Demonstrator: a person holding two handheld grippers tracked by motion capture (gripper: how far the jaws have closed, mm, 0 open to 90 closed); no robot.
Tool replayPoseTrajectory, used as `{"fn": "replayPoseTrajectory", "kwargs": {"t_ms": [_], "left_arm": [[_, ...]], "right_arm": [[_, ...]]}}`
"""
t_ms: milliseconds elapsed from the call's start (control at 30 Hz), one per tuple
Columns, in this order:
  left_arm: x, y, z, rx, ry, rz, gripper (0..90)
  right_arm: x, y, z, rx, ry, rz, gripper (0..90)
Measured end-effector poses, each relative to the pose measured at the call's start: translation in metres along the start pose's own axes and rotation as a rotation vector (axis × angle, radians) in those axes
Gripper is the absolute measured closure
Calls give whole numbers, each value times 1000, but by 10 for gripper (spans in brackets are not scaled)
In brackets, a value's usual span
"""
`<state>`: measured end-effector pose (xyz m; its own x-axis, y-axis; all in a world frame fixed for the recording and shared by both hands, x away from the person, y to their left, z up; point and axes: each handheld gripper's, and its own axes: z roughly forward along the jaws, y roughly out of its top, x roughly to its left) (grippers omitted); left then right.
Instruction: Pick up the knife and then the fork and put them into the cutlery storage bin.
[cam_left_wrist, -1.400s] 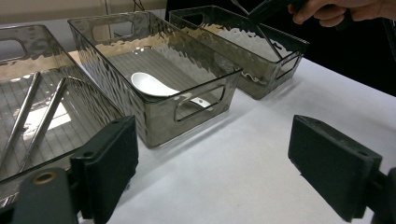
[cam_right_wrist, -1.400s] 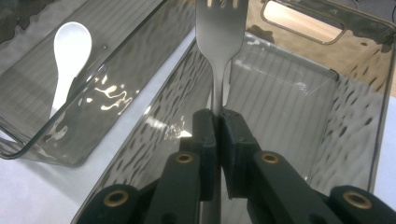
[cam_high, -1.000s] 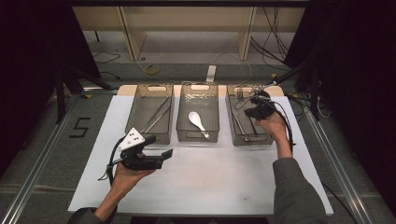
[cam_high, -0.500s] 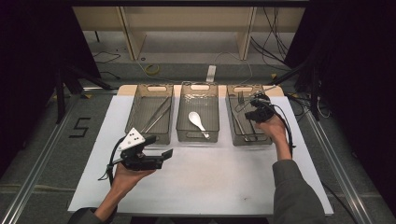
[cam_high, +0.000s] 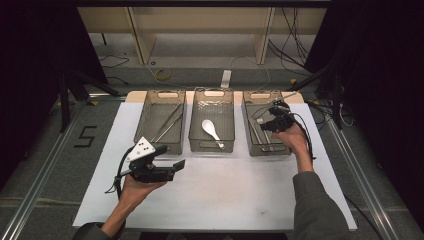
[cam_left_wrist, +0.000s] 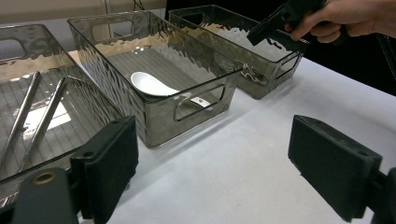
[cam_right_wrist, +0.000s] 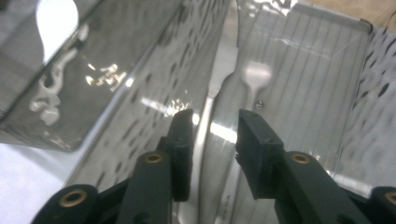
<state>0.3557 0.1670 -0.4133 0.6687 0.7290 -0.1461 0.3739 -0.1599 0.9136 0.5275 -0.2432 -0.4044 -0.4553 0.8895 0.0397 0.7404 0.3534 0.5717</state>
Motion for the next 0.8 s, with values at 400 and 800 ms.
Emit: {"fn": "replayPoseTrajectory", "kwargs": {"t_ms": [400, 800], "left_arm": [[0, 0, 0, 2, -2, 2, 155], [0, 0, 1, 4, -2, -1, 155]], "right_arm": [[16, -6, -16, -71, 58, 3, 409], [49, -28, -41, -202, 119, -45, 356]]}}
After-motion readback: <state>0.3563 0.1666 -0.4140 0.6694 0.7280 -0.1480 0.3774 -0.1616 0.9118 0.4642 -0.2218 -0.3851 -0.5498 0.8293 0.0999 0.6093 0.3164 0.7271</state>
